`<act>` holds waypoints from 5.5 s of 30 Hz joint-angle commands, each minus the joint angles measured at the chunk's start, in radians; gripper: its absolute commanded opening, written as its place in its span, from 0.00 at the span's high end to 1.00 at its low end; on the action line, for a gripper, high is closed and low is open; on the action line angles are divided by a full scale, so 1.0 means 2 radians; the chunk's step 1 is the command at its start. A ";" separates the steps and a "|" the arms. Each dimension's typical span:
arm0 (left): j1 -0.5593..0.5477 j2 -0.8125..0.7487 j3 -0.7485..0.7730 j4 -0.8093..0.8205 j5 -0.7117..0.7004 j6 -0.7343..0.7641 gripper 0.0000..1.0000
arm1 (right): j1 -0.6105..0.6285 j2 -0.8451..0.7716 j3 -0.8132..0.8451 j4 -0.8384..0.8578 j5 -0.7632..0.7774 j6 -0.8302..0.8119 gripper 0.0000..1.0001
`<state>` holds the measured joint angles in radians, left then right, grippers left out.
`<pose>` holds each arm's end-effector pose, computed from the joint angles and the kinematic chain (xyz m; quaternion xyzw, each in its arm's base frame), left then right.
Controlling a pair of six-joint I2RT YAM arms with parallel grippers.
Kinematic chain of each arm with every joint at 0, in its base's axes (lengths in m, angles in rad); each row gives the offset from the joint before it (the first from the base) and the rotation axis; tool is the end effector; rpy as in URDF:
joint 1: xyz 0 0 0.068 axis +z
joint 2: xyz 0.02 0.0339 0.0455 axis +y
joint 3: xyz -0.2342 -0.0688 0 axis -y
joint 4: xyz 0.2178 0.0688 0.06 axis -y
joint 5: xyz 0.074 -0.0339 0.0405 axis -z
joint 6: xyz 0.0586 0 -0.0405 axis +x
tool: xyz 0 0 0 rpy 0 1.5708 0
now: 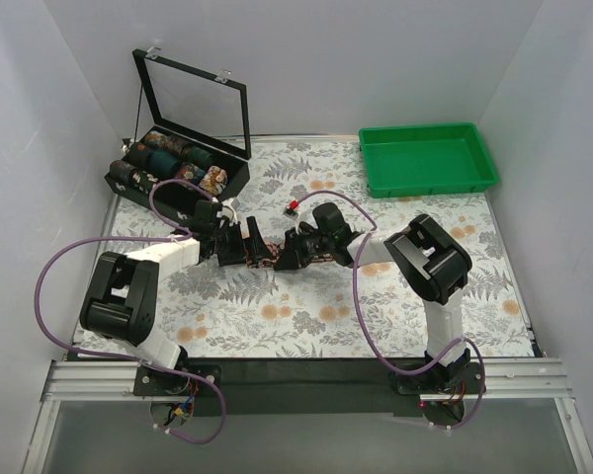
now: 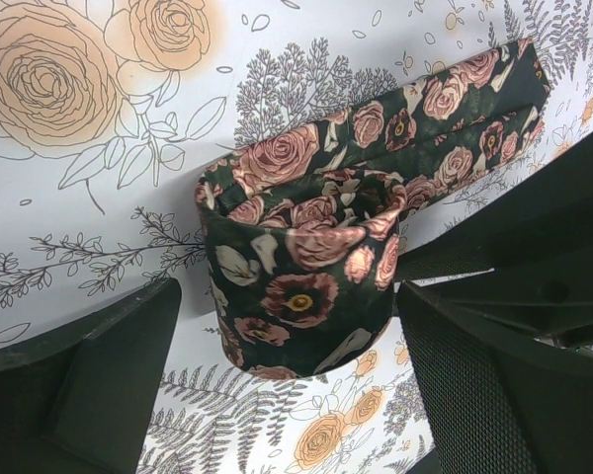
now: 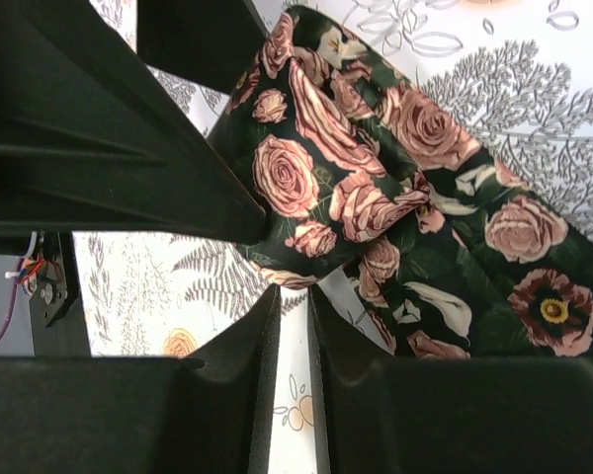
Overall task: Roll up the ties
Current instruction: Roll the tie
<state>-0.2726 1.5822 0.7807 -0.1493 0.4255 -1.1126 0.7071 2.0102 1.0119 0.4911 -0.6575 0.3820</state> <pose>0.2740 -0.1017 0.1293 -0.3208 0.8762 -0.3452 0.1011 0.2757 0.2827 0.1164 -0.2936 0.7785 0.4866 0.2664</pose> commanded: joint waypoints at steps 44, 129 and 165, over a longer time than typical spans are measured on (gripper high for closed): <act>0.004 0.010 -0.006 0.042 0.015 -0.041 0.19 | 0.001 0.014 0.029 0.030 0.010 -0.008 0.81; -0.130 0.197 0.307 -0.491 -0.554 -0.107 0.41 | -0.087 -0.326 -0.184 -0.184 0.205 -0.102 0.28; -0.169 0.190 0.374 -0.468 -0.508 -0.086 0.36 | -0.086 -0.304 -0.164 -0.162 0.159 -0.102 0.31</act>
<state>-0.6121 2.0411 1.4883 -1.1309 -0.6086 -1.2835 0.5323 1.3888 0.6559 0.1116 -0.3012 0.1829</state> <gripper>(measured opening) 0.626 0.696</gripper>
